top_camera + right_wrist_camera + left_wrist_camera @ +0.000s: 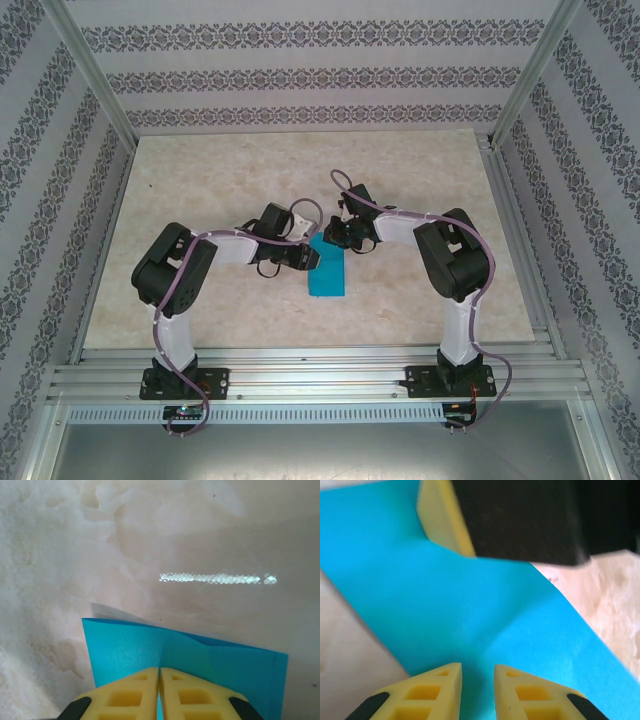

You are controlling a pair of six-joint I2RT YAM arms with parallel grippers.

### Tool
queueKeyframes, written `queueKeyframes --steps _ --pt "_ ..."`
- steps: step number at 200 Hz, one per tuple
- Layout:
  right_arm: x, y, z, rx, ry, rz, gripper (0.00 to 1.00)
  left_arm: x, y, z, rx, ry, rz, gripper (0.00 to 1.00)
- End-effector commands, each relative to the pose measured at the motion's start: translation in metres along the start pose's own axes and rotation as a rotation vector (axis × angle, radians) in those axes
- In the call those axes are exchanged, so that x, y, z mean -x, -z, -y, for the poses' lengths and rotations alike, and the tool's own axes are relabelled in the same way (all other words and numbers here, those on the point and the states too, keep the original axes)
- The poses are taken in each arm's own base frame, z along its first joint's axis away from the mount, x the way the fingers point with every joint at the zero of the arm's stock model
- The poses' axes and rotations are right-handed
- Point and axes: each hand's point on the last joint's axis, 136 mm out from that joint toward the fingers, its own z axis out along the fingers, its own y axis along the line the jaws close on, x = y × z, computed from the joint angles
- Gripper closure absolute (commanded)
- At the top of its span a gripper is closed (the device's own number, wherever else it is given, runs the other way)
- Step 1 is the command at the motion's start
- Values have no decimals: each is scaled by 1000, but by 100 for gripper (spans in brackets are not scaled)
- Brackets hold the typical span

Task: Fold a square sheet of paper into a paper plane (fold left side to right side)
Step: First fold the square sheet of paper in half at the center of the table.

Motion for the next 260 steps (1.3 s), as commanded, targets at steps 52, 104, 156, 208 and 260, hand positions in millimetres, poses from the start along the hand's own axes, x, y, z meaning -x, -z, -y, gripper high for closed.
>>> queueKeyframes --steps 52,104,156,208,260 --pt "-19 -11 34 -134 -16 -58 89 -50 -2 24 -1 -88 -136 74" --pt "-19 -12 33 -131 -14 -59 89 -55 0 41 -11 -116 -132 74" --pt "-20 -13 33 -129 -16 -63 89 -76 -7 55 -22 -132 -173 73" --pt "-19 -14 32 -129 -16 -62 89 -97 -12 65 -35 -139 -212 73" --pt "-20 -16 32 -125 -15 -68 89 -111 -17 85 -65 -167 -229 73"
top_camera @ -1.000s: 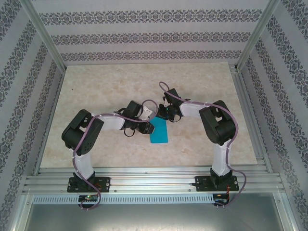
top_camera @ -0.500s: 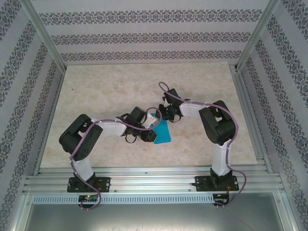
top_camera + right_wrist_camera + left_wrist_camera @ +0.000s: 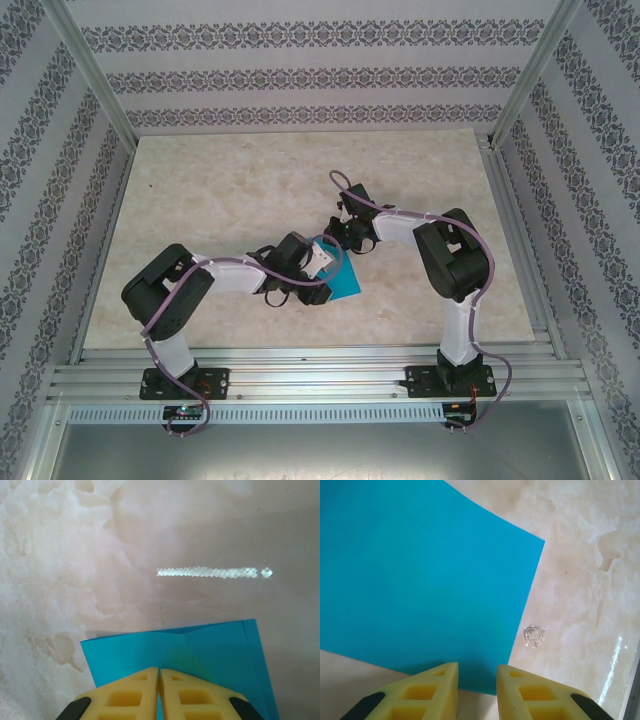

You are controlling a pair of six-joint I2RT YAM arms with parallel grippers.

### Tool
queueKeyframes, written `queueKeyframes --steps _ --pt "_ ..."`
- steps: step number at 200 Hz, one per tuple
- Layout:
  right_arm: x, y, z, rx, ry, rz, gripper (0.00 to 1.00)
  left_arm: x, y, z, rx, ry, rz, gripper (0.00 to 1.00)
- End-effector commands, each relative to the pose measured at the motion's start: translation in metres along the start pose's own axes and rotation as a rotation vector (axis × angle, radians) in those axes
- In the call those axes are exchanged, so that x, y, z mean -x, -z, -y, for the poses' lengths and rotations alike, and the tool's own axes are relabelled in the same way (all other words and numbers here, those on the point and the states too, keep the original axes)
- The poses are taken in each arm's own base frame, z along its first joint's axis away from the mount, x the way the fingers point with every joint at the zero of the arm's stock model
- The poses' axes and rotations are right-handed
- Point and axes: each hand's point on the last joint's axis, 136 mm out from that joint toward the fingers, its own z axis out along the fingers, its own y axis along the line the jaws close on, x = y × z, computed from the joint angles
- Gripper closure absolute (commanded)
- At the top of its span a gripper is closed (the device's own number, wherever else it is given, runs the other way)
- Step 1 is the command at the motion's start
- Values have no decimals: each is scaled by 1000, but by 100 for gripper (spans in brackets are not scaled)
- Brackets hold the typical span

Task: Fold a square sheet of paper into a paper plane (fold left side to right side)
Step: First fold the square sheet of paper in half at the center of the table, then fold the triangle a second time at the center of the table.

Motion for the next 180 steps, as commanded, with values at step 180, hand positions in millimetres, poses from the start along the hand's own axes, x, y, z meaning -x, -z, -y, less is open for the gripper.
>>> queueKeyframes --steps 180 --pt "18 91 -24 11 102 146 58 75 96 -25 -84 386 321 58"
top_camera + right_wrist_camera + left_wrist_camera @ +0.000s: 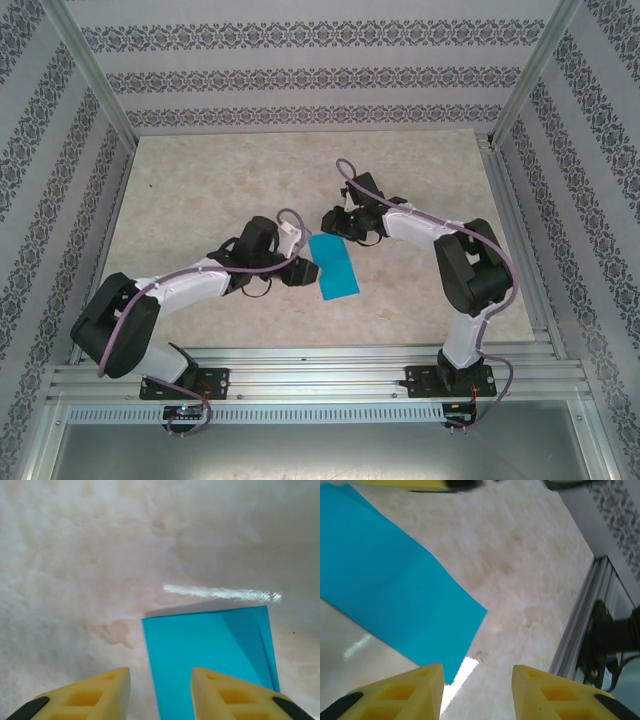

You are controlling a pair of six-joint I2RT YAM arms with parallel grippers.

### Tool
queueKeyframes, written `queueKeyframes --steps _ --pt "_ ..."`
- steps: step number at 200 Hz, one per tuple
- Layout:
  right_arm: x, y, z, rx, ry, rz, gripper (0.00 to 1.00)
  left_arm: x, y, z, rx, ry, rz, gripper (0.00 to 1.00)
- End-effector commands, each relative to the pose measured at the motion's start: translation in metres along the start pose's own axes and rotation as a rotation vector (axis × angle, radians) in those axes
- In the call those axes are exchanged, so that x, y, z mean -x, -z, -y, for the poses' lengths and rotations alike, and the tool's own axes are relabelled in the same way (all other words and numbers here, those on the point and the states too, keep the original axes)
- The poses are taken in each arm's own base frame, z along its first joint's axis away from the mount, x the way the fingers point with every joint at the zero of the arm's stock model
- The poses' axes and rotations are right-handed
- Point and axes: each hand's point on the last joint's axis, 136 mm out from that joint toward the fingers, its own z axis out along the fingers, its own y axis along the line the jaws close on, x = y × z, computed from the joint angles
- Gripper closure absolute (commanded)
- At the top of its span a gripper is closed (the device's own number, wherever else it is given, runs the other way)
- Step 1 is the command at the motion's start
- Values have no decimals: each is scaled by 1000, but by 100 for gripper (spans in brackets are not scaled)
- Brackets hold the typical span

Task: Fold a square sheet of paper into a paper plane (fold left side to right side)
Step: Fold the triangle a second time at the center of the table.

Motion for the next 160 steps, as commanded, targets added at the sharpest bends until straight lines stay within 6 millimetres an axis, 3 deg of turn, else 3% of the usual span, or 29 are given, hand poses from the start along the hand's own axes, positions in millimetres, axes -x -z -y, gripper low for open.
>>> queueKeyframes --steps 1,25,66,160 --pt "1 30 10 -31 25 38 57 26 -2 -21 11 178 44 58" --pt "-22 35 33 -75 34 -8 52 34 -20 -42 3 287 45 59" --pt "-55 18 50 -67 33 -106 49 37 -37 -56 9 333 41 60" --pt "-64 -10 50 -24 33 -171 52 28 -50 -64 8 372 10 62"
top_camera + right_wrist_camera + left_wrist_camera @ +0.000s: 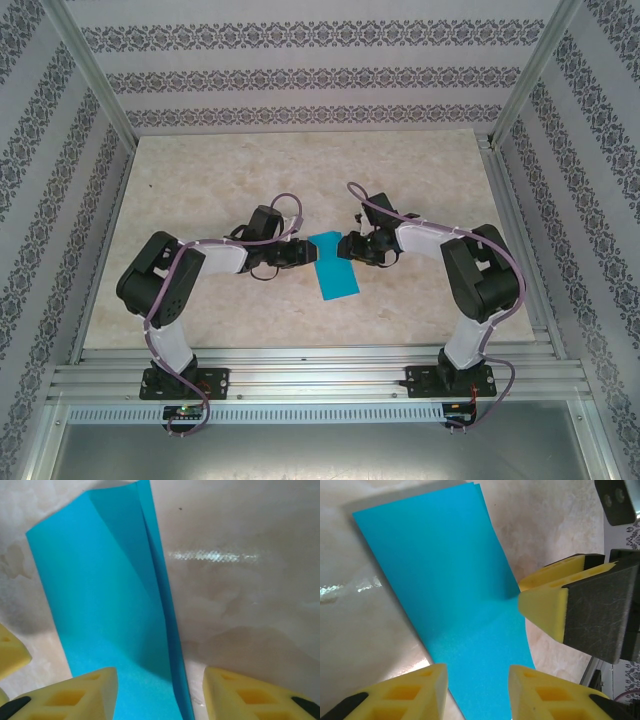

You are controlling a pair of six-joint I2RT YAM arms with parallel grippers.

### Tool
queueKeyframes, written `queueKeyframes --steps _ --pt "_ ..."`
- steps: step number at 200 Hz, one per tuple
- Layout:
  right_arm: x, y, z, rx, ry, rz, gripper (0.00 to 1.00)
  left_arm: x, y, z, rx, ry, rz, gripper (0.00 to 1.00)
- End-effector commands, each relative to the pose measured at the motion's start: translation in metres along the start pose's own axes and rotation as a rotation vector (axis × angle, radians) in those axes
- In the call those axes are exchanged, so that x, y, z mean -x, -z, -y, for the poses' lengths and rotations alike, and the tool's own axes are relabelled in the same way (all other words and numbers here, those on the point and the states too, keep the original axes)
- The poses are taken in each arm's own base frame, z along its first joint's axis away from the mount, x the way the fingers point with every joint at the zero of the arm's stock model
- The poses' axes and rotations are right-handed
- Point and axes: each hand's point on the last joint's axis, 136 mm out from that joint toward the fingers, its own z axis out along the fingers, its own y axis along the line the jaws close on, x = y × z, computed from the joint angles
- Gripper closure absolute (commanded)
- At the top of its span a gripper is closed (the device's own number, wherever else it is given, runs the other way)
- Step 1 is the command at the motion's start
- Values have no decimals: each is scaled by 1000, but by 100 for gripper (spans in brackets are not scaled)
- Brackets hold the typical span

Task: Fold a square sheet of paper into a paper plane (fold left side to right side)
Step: Fold the triangle a second time at the center of the table.

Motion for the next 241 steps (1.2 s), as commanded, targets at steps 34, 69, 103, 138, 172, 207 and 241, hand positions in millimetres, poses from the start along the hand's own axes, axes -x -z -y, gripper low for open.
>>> queueKeyframes --steps 34,69,103,138,172,207,241 --pt "2 -2 -22 69 49 5 56 12 -4 14 -39 -31 17 63" --pt "-2 1 -23 76 46 6 64 12 -6 13 -35 -27 16 63" --pt "-6 6 -21 69 38 12 69 13 -2 12 -14 -47 22 63" --pt "-17 11 -23 99 14 -4 74 14 8 18 10 -131 40 63" --pt "-31 15 -25 130 -21 -26 77 6 16 30 46 -295 42 61" --pt "-41 17 -25 151 -57 -45 79 -13 20 48 60 -508 50 58" --pt "-29 19 -22 150 -62 -15 78 -24 19 54 64 -592 61 55"
